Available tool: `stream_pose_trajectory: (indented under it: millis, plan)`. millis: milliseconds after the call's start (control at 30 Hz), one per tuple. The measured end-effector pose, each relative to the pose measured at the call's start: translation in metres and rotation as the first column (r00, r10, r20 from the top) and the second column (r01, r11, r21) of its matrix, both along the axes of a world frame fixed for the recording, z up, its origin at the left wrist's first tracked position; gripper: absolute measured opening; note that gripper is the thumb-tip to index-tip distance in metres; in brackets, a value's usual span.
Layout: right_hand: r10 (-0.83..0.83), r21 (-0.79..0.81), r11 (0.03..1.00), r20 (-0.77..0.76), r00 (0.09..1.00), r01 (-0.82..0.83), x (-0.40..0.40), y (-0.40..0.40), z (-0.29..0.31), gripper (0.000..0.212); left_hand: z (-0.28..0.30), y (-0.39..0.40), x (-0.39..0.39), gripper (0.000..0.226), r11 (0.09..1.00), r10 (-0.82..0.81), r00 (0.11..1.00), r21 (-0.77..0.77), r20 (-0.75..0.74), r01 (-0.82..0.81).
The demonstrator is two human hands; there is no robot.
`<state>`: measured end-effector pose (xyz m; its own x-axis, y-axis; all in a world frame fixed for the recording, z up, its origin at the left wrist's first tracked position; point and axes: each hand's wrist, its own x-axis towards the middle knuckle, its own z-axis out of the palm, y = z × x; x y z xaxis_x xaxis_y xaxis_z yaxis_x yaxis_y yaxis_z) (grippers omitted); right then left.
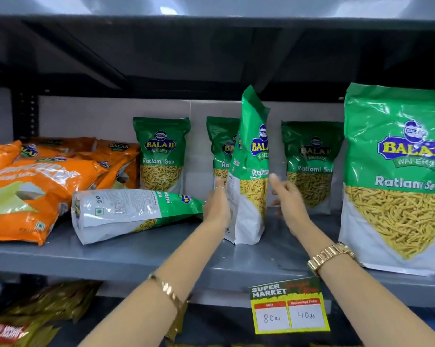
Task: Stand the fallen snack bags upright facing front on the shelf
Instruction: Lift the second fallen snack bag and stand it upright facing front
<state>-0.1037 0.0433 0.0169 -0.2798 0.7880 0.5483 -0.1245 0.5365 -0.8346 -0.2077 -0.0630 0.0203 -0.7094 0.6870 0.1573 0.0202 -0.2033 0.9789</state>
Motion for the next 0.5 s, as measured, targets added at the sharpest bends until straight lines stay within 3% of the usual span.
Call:
stream_pose_trajectory:
  millis: [100,200,333,500]
  plan:
    - [-0.003,-0.225,0.974,0.043,0.999,0.013,-0.007,0.012,0.01,0.053,-0.011,-0.017,0.031,0.063,0.979,0.185,0.979,0.096,-0.082,-0.177]
    - [0.134,-0.429,0.896,0.02,0.991,-0.113,-0.015,0.012,0.014,0.086,-0.028,-0.024,0.064,0.068,0.987,0.156,0.965,0.077,-0.211,-0.143]
    - [0.355,-0.467,0.815,-0.067,0.933,-0.343,-0.021,0.01,0.008,0.055,-0.028,-0.011,0.068,0.079,0.999,0.009,0.979,-0.05,-0.204,-0.02]
    - [0.351,-0.437,0.845,0.017,0.936,-0.309,-0.01,0.008,0.009,0.034,-0.027,-0.006,0.049,0.082,0.998,0.042,0.985,-0.045,-0.168,-0.05]
